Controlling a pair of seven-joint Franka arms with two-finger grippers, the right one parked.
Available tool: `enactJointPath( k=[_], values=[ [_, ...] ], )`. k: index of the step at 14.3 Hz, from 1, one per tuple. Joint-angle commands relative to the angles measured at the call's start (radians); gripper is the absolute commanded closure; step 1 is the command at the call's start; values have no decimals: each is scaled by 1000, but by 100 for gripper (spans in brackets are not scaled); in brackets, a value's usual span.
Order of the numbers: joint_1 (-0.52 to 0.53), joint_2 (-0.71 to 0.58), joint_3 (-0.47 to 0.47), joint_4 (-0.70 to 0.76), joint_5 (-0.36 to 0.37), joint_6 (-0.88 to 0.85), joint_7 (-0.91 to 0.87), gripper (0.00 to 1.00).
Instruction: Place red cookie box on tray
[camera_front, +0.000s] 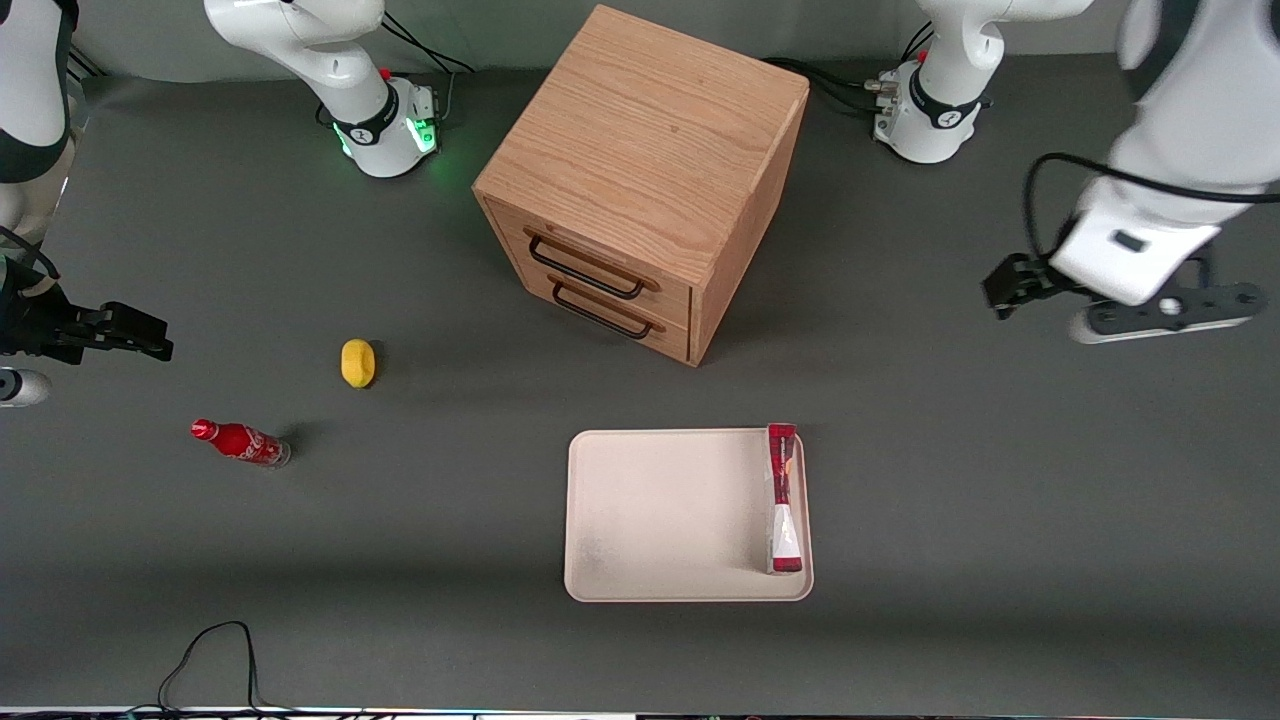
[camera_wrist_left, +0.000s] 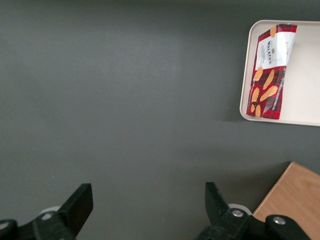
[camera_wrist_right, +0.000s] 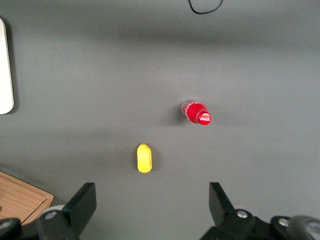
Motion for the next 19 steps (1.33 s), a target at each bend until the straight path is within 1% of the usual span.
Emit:
enactJointPath(
  k=[1, 2, 5, 7, 9, 13, 14, 16, 19],
  values=[
    [80, -63, -4, -70, -43, 27, 122, 0],
    [80, -64, 13, -70, -43, 30, 138, 0],
    [-1, -55, 143, -71, -63, 42, 198, 0],
    [-17, -50, 177, -70, -66, 70, 226, 0],
    [-53, -46, 233, -61, -68, 91, 228, 0],
    [-37, -40, 231, -24, -103, 65, 220, 0],
    [-31, -40, 223, -18, -104, 46, 217, 0],
    [-3, -38, 174, 2, -103, 7, 224, 0],
    [-6, -40, 174, 8, -105, -11, 214, 0]
  ],
)
